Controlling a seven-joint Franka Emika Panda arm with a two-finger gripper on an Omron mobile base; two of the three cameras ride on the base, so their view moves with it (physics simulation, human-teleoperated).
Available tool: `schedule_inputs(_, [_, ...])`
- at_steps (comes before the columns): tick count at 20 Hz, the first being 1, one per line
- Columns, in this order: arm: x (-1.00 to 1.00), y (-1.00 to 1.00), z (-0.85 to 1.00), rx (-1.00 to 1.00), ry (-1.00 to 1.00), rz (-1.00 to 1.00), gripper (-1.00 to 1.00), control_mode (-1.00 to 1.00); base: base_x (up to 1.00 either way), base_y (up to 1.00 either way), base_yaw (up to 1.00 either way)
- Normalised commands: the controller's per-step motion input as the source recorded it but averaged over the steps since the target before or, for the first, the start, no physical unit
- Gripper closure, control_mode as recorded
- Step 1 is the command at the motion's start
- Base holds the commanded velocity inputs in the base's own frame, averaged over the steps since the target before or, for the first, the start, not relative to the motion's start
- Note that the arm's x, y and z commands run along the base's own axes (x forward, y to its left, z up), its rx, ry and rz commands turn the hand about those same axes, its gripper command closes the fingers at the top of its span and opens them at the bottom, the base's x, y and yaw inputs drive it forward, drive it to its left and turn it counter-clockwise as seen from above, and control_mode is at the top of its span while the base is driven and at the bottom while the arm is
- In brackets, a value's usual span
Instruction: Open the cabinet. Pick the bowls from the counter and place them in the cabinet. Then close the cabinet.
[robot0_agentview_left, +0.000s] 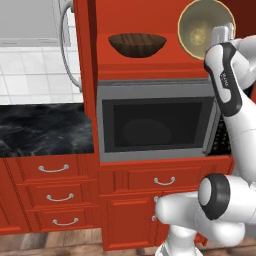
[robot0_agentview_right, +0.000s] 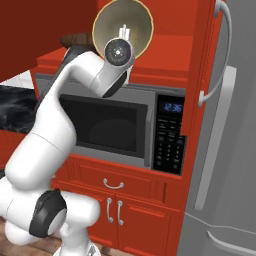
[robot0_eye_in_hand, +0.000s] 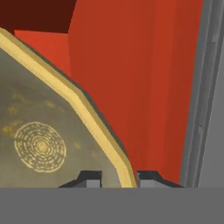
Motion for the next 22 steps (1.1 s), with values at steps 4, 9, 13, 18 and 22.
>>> schedule_inputs(4, [0.48,-0.1,-0.09,0.0,0.0,0.09,1.0,-1.0,0.0,0.0,0.0])
schedule_inputs(9, [0.42,-0.03,-0.02,0.0,0.11,0.04,1.0,-1.0,0.0,0.0,0.0])
schedule_inputs(13, [0.28,-0.19,0.0,0.0,0.12,0.01,1.0,-1.0,0.0,0.0,0.0])
schedule_inputs(18, [0.09,-0.25,0.0,0.0,0.09,0.0,1.0,-1.0,0.0,0.0,0.0])
schedule_inputs(22, [0.4,-0.08,-0.02,0.0,0.07,0.0,1.0,-1.0,0.0,0.0,0.0])
